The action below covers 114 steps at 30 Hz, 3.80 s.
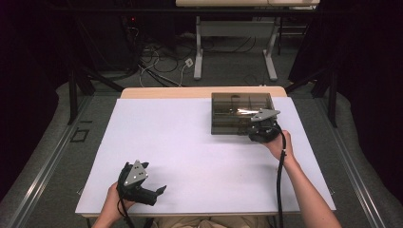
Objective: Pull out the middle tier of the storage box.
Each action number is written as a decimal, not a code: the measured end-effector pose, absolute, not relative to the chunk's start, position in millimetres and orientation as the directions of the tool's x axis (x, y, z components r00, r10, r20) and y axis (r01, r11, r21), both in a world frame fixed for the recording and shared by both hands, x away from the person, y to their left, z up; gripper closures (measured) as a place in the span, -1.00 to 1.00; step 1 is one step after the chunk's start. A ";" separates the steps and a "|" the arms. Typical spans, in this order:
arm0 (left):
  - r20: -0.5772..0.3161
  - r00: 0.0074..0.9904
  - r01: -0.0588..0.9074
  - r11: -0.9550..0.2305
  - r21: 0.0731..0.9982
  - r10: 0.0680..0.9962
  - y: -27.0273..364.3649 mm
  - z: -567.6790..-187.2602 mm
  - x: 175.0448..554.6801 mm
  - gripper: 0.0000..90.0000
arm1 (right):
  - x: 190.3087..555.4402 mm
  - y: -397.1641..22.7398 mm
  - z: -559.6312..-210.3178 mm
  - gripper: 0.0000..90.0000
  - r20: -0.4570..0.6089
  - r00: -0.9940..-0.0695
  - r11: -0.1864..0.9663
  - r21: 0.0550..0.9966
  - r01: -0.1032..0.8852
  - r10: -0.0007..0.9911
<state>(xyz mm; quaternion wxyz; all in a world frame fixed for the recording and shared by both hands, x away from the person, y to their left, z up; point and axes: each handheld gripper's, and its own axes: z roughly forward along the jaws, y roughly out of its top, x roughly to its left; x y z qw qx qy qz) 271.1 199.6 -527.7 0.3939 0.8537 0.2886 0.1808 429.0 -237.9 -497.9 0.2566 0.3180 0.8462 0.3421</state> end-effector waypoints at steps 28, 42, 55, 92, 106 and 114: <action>0.085 0.768 0.345 -0.523 0.779 0.634 199.5 -528.1 271.2 -1.00 | 437.4 -241.0 -507.5 0.52 -0.283 -0.677 0.631 0.696 0.342 0.679; 0.090 0.770 0.342 -0.526 0.779 0.632 199.7 -527.9 270.9 -1.00 | 435.9 -243.4 -503.7 0.58 -0.272 -0.713 0.657 0.674 0.338 0.647; 0.084 0.768 0.347 -0.523 0.778 0.635 199.9 -527.8 270.4 -1.00 | 433.5 -243.1 -501.5 0.58 -0.266 -0.745 0.687 0.645 0.334 0.612; 0.083 0.774 0.346 -0.529 0.775 0.628 200.4 -527.0 269.8 -1.00 | 429.4 -244.9 -500.4 0.61 -0.262 -0.804 0.747 0.592 0.302 0.533; 0.080 0.775 0.346 -0.528 0.775 0.627 200.1 -527.2 269.9 -1.00 | 427.6 -245.5 -499.2 0.62 -0.257 -0.813 0.755 0.582 0.301 0.522; 0.085 0.775 0.342 -0.528 0.778 0.627 199.9 -527.6 270.2 -1.00 | 426.0 -245.6 -498.7 0.64 -0.247 -0.822 0.760 0.576 0.301 0.513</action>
